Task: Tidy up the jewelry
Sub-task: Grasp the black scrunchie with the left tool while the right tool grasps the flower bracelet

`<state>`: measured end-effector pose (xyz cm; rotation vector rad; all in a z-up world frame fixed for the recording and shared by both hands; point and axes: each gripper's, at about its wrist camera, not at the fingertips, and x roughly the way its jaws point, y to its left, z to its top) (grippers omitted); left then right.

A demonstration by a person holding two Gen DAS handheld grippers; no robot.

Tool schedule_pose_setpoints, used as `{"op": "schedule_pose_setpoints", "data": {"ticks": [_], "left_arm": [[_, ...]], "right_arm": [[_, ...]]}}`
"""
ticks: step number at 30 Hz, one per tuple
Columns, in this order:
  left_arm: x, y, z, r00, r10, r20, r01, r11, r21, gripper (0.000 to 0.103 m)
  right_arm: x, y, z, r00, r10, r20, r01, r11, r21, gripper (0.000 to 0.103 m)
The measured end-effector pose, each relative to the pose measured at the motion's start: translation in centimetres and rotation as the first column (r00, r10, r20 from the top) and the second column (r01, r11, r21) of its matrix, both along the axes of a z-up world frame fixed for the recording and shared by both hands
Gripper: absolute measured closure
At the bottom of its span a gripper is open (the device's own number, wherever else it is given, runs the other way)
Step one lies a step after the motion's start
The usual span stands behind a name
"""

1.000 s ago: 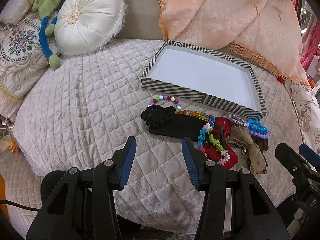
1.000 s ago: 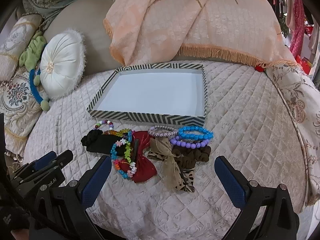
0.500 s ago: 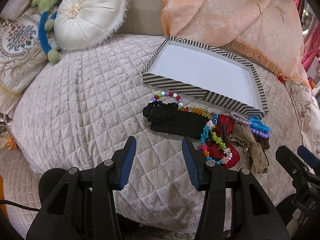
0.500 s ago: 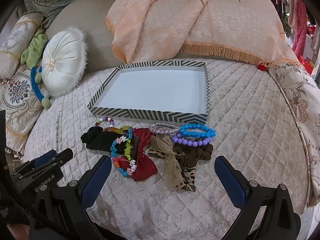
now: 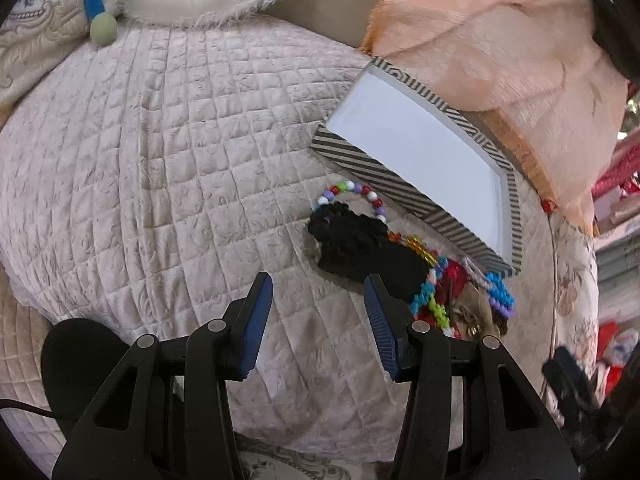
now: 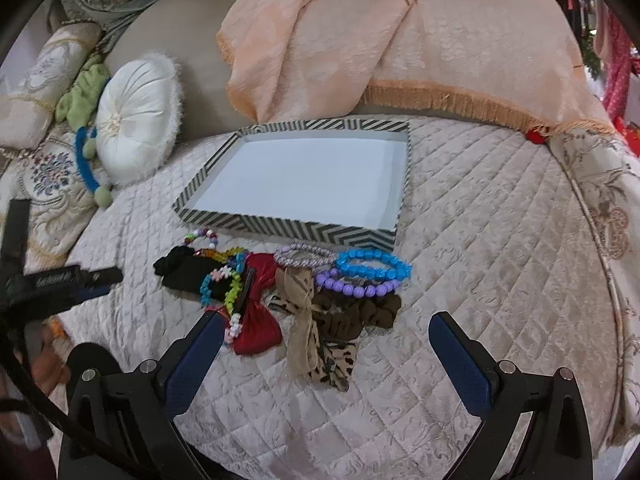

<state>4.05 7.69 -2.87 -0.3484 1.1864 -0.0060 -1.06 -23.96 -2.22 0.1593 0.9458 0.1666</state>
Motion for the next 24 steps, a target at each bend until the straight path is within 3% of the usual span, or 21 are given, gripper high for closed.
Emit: {"op": "schedule_pose_setpoints", "data": {"ticks": [3,4,6,10,16,18,24], "left_arm": [[0.7,-0.5,-0.7,1.000,-0.007,-0.013,0.007,1.000,-0.014,0.056],[0.9,-0.5,-1.0,1.000,-0.014,-0.016,0.013,0.999,-0.033,0.056],[1.2,-1.0,-1.7,0.999,-0.029,-0.034,0.027,0.998,-0.052,0.056],[1.7,-1.6,-2.9,0.997,-0.054,-0.050,0.050,0.996,-0.067,0.056],[2.6,-1.7,-4.1,0.997,-0.051,-0.054,0.046,0.995,-0.091,0.053],[2.9,-1.8,-4.5,0.998,-0.050,-0.049,0.045,0.993,-0.112,0.043],[4.0,-2.6,-5.8,0.996,-0.054,-0.065,0.046,0.993,-0.113,0.042]], "right_arm": [[-0.2,1.1,-0.4,0.998,0.064,-0.008,-0.064,0.997,0.034,0.011],[-0.1,1.7,-0.6,0.996,0.090,-0.009,-0.090,0.995,0.049,0.015],[0.2,2.8,-1.3,0.990,0.141,-0.019,-0.139,0.986,0.091,0.034],[1.6,5.0,-2.7,0.977,0.211,-0.042,-0.205,0.971,0.122,0.046],[2.9,7.5,-4.1,0.958,0.280,-0.056,-0.273,0.955,0.113,0.053],[3.3,8.1,-4.6,0.952,0.301,-0.062,-0.293,0.950,0.113,0.057],[4.6,9.1,-6.2,0.943,0.321,-0.085,-0.316,0.946,0.073,0.067]]}}
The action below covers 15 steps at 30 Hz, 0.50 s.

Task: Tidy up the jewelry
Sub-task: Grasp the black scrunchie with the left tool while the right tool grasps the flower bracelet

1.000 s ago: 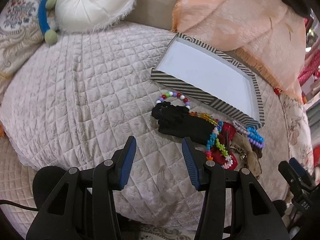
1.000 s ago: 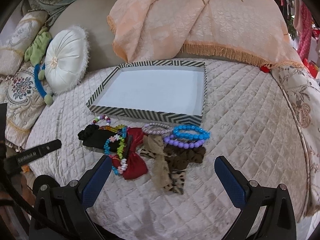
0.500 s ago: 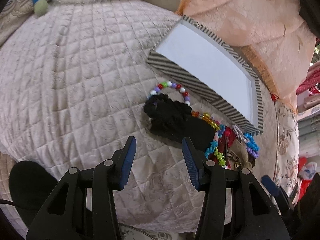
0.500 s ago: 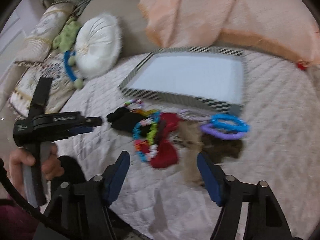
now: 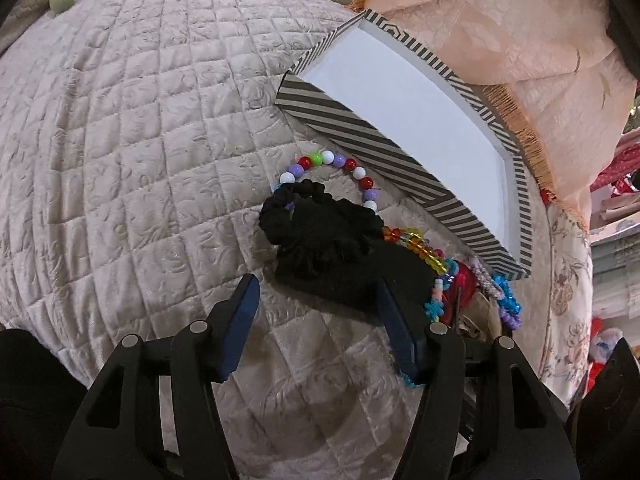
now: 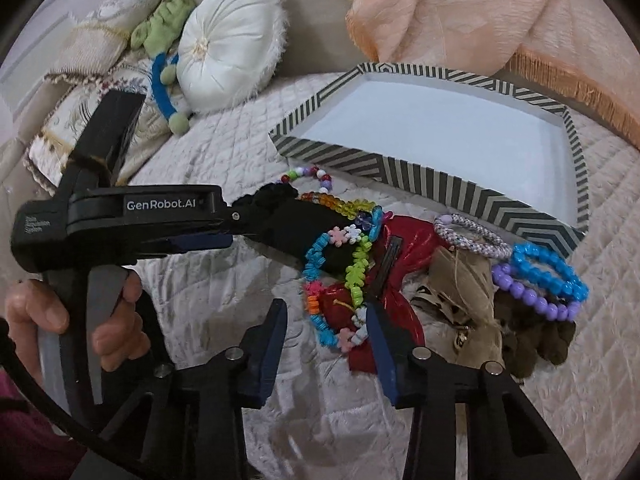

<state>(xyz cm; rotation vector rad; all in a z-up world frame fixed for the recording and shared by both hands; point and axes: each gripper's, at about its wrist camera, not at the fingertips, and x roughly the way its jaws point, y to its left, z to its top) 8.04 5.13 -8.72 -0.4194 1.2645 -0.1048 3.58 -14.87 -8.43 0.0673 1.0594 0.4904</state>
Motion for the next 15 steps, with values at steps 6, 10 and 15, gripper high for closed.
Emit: {"op": "schedule_pose_setpoints", "data": {"ticks": [6,10,15], "left_arm": [[-0.1,-0.5,-0.7,1.000,-0.013,0.011,0.013,1.000,-0.017,0.069],[-0.8,0.0,-0.3,0.999,-0.027,0.033,0.029,0.998,-0.047,0.092],[-1.9,0.4,1.4,0.995,-0.052,0.086,0.055,0.998,-0.030,0.098]], "right_arm": [[0.2,-0.7,-1.2,1.000,-0.003,-0.014,0.003,1.000,-0.009,0.091],[-0.2,-1.6,-0.8,1.000,-0.026,-0.018,0.027,0.999,0.038,0.095],[-1.5,-2.2,0.9,0.999,-0.033,0.013,0.032,0.997,0.066,0.096]]}}
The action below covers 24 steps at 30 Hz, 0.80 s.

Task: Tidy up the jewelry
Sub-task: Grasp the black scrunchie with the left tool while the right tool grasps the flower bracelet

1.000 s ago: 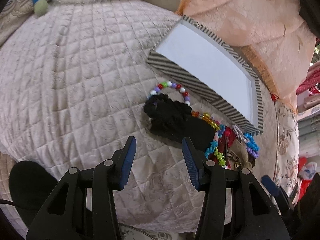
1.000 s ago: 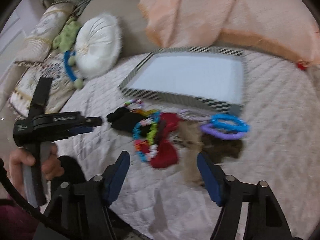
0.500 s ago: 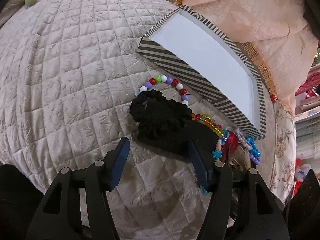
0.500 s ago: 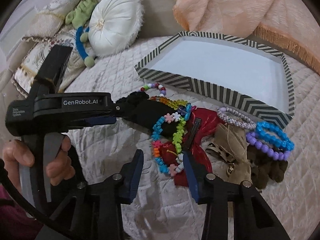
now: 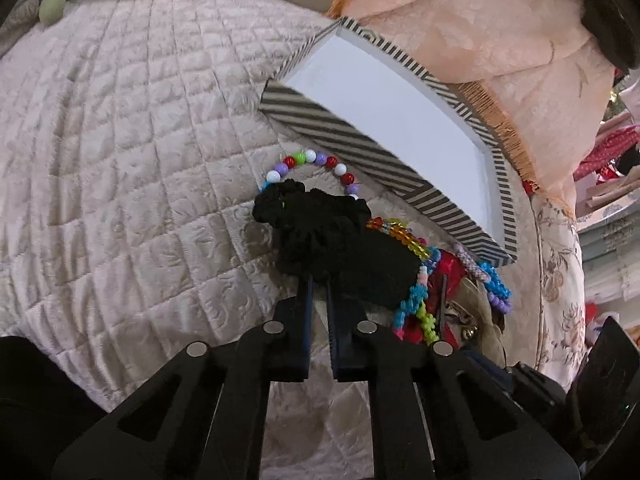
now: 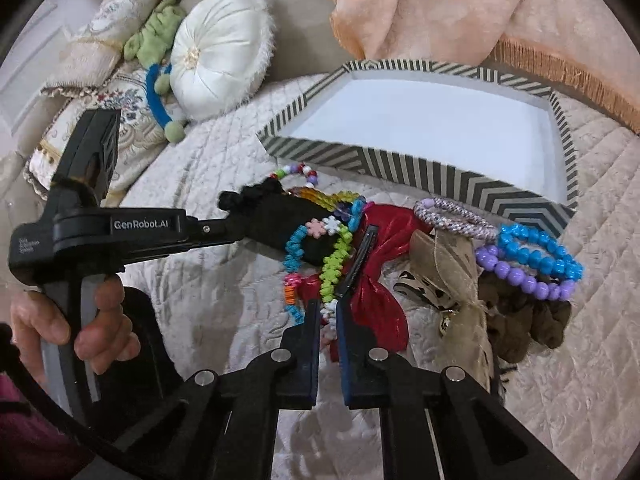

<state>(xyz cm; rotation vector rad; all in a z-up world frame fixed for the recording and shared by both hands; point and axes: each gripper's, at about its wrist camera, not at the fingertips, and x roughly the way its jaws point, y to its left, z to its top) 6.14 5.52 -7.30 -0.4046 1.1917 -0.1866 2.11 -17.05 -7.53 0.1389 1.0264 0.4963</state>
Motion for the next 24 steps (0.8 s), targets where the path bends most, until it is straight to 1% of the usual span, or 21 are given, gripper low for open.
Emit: {"op": "schedule_pose_setpoints", "data": {"ticks": [2,5,8,10,11,12,14,18,19,21,24], "left_arm": [[-0.6,0.5,0.8,1.000,-0.002,0.019,0.002,1.000,0.002,0.099],[-1.0,1.2,1.4,1.000,-0.002,0.025,0.001,1.000,0.017,0.099],[-1.0,2.0,1.3,0.998,0.056,0.016,-0.056,0.998,0.011,0.097],[-0.6,2.5,1.1,0.998,0.068,0.000,-0.068,0.998,0.007,0.084],[-0.5,2.7,1.1,0.997,0.075,0.001,-0.075,0.997,0.006,0.065],[-0.3,2.9,1.1,0.996,0.085,0.001,-0.085,0.996,0.000,0.053],[0.4,3.4,0.9,0.994,0.108,-0.002,-0.109,0.994,-0.026,0.053],[2.4,4.0,0.2,0.986,0.161,-0.033,-0.162,0.985,-0.055,0.053],[2.9,3.9,-0.1,0.986,0.162,-0.041,-0.164,0.985,-0.052,0.053],[3.7,3.6,-0.6,0.987,0.152,-0.054,-0.154,0.987,-0.048,0.053],[4.6,3.2,-1.4,0.989,0.128,-0.080,-0.132,0.990,-0.042,0.053]], "right_arm": [[-0.5,-0.1,0.8,1.000,0.002,0.013,-0.002,1.000,0.004,0.096],[-0.4,0.1,1.1,1.000,0.003,0.000,-0.003,1.000,0.024,0.096],[-0.2,-0.1,1.3,1.000,-0.026,0.006,0.026,0.998,0.057,0.096],[-0.1,0.2,1.4,1.000,-0.015,-0.003,0.016,0.996,0.088,0.095],[-0.1,0.4,1.4,1.000,-0.008,-0.004,0.008,0.997,0.080,0.095],[-0.2,0.8,1.4,1.000,0.005,-0.003,-0.005,0.998,0.061,0.093],[-0.2,1.5,1.1,0.999,0.031,-0.013,-0.030,0.999,0.034,0.089],[0.1,2.6,0.4,0.998,0.058,-0.034,-0.056,0.998,0.035,0.085],[0.2,2.9,0.3,0.997,0.066,-0.033,-0.064,0.997,0.032,0.083],[0.8,3.4,0.1,0.997,0.069,-0.033,-0.068,0.997,0.031,0.074],[2.1,3.9,-0.5,0.997,0.060,-0.049,-0.058,0.998,0.037,0.072]]}}
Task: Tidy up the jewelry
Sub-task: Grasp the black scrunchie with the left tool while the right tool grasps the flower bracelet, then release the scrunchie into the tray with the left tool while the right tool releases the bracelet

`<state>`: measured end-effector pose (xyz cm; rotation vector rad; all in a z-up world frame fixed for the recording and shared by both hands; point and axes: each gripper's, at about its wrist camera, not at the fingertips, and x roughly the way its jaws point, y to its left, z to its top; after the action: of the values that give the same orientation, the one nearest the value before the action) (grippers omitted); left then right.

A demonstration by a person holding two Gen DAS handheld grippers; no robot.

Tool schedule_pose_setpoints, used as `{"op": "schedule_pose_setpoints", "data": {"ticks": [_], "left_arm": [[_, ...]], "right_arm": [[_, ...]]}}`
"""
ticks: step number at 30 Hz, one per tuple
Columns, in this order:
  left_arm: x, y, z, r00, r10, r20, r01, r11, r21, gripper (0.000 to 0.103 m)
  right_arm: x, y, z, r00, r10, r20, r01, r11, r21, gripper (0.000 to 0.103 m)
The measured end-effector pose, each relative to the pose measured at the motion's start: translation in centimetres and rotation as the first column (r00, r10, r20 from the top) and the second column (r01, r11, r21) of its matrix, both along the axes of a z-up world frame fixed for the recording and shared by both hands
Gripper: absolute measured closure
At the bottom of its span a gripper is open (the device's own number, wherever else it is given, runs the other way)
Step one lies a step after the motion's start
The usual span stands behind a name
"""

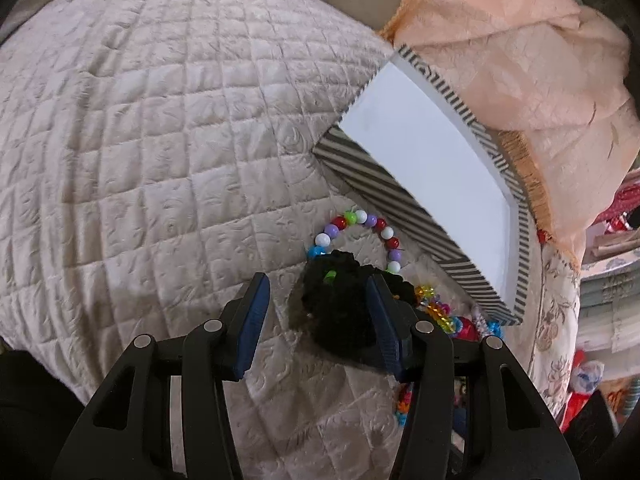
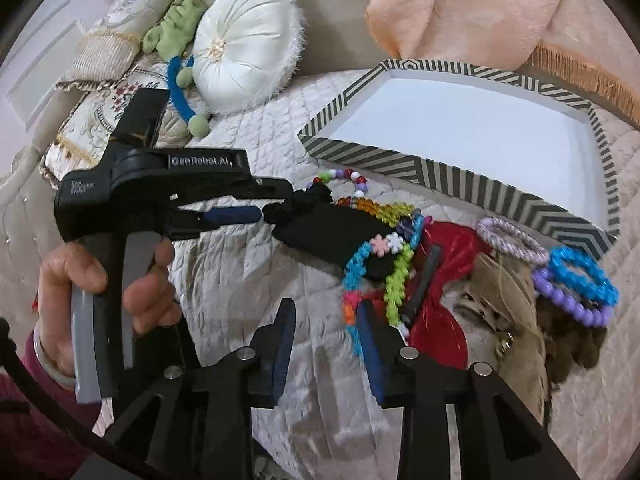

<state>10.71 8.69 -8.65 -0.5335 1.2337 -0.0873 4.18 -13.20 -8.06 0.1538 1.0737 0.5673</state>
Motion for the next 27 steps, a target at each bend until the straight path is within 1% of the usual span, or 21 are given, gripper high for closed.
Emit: {"op": "schedule_pose_setpoints", "data": {"ticks": [3,7,8,9,10,11,12,14,22,27], "left_arm": [[0.6,-0.2,-0.6,1.000,-0.008,-0.011,0.008,1.000,-0.002,0.053],[1.2,-0.5,-1.0,1.000,-0.018,-0.010,0.018,1.000,-0.022,0.054],[1.3,-0.4,-1.0,1.000,-0.019,-0.010,0.019,0.999,-0.035,0.064],[1.4,-0.5,-1.1,0.999,-0.030,-0.012,0.029,0.998,-0.051,0.083],[1.5,-0.6,-1.1,0.999,-0.043,-0.016,0.042,0.997,-0.065,0.086],[1.5,-0.8,-0.9,0.999,-0.046,-0.011,0.045,0.997,-0.061,0.089],[1.4,-0.9,-0.5,0.998,-0.055,0.005,0.056,0.998,-0.040,0.093],[1.3,-1.2,0.2,0.997,-0.067,0.025,0.068,0.998,-0.019,0.095],[0.2,-0.6,3.9,0.992,-0.077,0.097,0.081,0.996,-0.028,0.097],[-0.5,-0.1,6.9,0.984,-0.084,0.156,0.087,0.996,-0.013,0.097]], "right_arm": [[1.1,0.7,-1.0,1.000,0.005,-0.012,-0.005,0.999,-0.037,0.072],[2.4,0.9,-3.1,0.999,-0.010,-0.046,0.009,1.000,-0.027,0.073],[2.4,0.8,-3.3,0.999,-0.015,-0.044,0.014,1.000,-0.016,0.079],[2.3,0.7,-3.3,0.999,-0.018,-0.041,0.018,1.000,-0.007,0.085],[2.1,0.6,-3.1,0.999,-0.018,-0.041,0.018,1.000,0.010,0.088],[1.9,0.3,-2.9,0.999,-0.016,-0.044,0.017,0.999,0.032,0.091],[1.5,-0.1,-2.4,0.999,-0.017,-0.040,0.019,0.998,0.057,0.091],[0.9,-0.6,-1.1,1.000,-0.011,-0.015,0.012,0.997,0.078,0.091],[-1.2,-4.2,4.4,0.998,-0.051,0.046,0.039,0.971,0.234,0.091],[-2.0,-5.0,7.6,0.993,-0.061,0.102,0.032,0.963,0.266,0.091]]}}
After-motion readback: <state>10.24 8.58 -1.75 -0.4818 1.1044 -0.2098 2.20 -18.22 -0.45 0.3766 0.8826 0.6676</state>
